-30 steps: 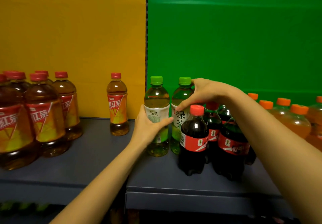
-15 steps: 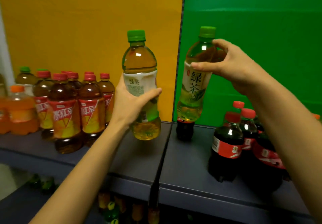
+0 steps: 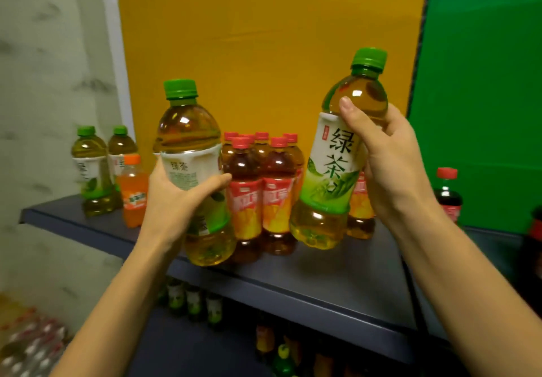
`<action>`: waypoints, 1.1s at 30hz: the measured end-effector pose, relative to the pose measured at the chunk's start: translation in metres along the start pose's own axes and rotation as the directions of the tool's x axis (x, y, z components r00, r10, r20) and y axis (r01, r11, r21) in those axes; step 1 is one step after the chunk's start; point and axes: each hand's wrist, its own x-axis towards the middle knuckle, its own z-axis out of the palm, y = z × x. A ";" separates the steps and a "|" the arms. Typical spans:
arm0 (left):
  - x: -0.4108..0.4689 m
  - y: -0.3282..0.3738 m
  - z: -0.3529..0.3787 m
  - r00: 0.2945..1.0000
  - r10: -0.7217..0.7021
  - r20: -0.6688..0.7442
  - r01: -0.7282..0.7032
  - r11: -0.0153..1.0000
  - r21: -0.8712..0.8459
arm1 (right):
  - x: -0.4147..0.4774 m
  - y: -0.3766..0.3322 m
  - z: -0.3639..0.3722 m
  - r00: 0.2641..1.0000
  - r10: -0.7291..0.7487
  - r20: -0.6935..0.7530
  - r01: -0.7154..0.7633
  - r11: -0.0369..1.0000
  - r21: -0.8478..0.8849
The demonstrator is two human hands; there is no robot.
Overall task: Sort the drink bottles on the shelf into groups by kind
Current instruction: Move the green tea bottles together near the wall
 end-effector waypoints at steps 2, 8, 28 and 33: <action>0.005 -0.007 -0.030 1.000 0.001 -0.012 -0.001 0.999 0.037 | -0.006 0.014 0.024 1.000 -0.013 -0.016 0.014 0.999 0.050; 0.018 -0.031 -0.106 0.996 -0.031 -0.088 0.041 0.992 0.116 | -0.015 0.050 0.095 1.000 -0.012 0.007 0.011 0.988 0.157; 0.065 -0.095 -0.229 0.965 0.018 -0.260 0.053 0.964 0.262 | -0.004 0.180 0.278 0.991 0.007 0.135 -0.007 1.000 -0.004; 0.106 -0.129 -0.272 0.967 0.031 -0.253 0.033 0.969 0.243 | 0.004 0.212 0.334 0.990 -0.022 0.142 0.024 1.000 -0.008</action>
